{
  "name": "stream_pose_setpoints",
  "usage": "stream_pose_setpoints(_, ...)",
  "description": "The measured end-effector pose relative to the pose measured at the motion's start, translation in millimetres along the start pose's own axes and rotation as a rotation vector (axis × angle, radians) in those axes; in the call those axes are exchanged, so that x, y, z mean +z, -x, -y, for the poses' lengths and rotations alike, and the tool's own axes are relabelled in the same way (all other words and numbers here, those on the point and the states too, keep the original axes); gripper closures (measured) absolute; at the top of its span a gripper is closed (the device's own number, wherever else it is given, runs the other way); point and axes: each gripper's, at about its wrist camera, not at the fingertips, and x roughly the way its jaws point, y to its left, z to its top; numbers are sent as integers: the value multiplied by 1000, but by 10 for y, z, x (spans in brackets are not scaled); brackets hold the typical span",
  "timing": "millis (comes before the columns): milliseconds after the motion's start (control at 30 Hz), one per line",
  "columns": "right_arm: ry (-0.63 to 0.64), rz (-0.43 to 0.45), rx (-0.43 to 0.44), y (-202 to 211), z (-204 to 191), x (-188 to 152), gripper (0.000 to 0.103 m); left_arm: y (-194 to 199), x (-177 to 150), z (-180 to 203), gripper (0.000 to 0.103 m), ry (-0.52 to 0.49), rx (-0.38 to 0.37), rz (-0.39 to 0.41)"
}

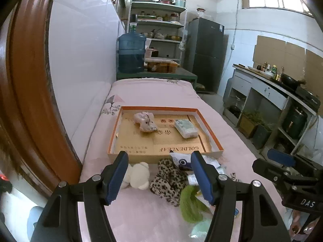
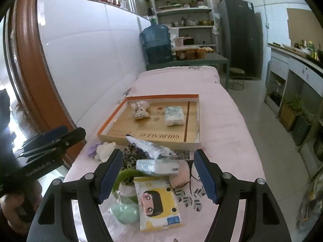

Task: Organize soft objects
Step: 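Withdraw both tools from the box back toward the pile, then grasp the green fuzzy ring with the left tool while the right tool grasps the yellow wipe pack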

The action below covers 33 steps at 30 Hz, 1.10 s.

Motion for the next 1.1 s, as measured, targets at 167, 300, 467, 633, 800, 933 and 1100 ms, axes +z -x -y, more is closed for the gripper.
stream_pose_setpoints(167, 9, -9, 5, 52, -32, -98, 29, 56, -112, 29, 39, 9, -22, -10)
stream_pose_setpoints(300, 11, -28, 14, 55, -56, -200, 29, 82, -198, 42, 39, 9, -29, -18)
stream_pose_setpoints(467, 13, -60, 24, -20, -73, -300, 29, 80, -288, 74, 39, 2, -32, -30)
stream_pose_setpoints(633, 11, -110, 38, -154, -70, -433, 28, 41, -387, 76, 39, 11, -43, -49)
stream_pose_setpoints(800, 4, -166, 43, -335, -32, -559, 28, -32, -478, 72, 39, 16, -56, -75)
stream_pose_setpoints(933, -5, -210, 53, -481, 10, -653, 28, -116, -541, 95, 39, 12, -57, -99)
stream_pose_setpoints(1100, -20, -257, 60, -654, 70, -738, 28, -198, -587, 101, 39, 12, -60, -122)
